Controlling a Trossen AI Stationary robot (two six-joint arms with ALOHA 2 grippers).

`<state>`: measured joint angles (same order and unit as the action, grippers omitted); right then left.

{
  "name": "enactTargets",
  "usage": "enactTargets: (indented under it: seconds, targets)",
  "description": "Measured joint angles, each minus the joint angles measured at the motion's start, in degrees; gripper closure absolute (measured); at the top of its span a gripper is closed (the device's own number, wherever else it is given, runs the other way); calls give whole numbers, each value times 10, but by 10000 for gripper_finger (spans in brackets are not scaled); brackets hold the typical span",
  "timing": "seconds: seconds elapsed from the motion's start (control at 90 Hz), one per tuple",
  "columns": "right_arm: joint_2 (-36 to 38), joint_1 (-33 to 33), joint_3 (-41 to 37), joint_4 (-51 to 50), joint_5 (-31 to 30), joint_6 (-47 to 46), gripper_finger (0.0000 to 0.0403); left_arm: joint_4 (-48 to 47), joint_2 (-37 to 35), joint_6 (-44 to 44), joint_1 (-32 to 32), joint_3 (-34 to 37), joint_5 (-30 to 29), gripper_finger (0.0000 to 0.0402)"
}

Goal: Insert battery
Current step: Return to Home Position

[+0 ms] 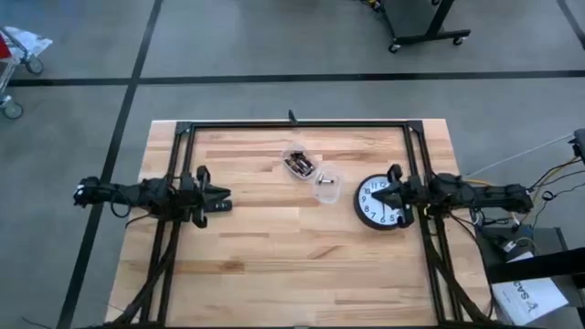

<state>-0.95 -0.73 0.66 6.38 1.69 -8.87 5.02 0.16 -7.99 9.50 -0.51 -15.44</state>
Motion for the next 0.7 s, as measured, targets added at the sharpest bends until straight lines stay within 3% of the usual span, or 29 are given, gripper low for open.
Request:
enactTargets:
  seconds: [0.133,0.533,0.7]
  targets:
    - [0,0,0,-44,-36,-41,400,1,1,0,0,0,0,381]
    - [-3,0,0,-54,-29,-40,400,1,37,-1,0,0,0,380]
    - [-4,0,0,-54,-30,52,400,0,57,0,0,0,0,380]
